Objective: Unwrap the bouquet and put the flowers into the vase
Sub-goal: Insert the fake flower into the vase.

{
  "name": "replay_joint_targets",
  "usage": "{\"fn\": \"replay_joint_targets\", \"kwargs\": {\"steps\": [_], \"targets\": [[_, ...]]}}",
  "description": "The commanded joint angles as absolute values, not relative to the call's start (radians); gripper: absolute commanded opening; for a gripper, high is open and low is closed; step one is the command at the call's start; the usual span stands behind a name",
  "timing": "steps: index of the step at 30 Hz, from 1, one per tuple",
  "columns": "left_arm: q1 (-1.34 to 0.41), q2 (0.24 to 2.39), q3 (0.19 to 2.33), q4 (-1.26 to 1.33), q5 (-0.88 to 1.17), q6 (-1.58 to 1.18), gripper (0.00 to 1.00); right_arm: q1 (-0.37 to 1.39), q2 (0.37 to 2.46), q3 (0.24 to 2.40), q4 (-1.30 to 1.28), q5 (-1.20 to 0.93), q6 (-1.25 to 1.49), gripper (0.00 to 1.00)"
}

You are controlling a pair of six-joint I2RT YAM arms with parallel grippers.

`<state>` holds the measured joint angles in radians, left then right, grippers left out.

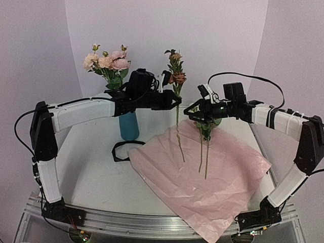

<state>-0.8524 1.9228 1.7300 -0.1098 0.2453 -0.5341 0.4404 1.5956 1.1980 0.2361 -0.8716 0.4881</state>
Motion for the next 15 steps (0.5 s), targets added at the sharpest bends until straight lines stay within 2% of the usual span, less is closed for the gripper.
{"fn": "replay_joint_targets", "kwargs": {"steps": [1,7,15], "targets": [[-0.856,1.769,1.703,-0.132,0.041,-0.327,0.00,0.441,1.518,1.201,0.233,-0.780,0.453,0.83],[-0.854,1.666,1.680,-0.132,-0.202,-0.122,0.00,0.430,1.506,1.210,0.229,-0.724,0.446,0.83],[-0.817,1.591,1.730,-0.130,-0.328,0.114,0.00,0.424,1.518,1.229,0.220,-0.709,0.446,0.84]]}}
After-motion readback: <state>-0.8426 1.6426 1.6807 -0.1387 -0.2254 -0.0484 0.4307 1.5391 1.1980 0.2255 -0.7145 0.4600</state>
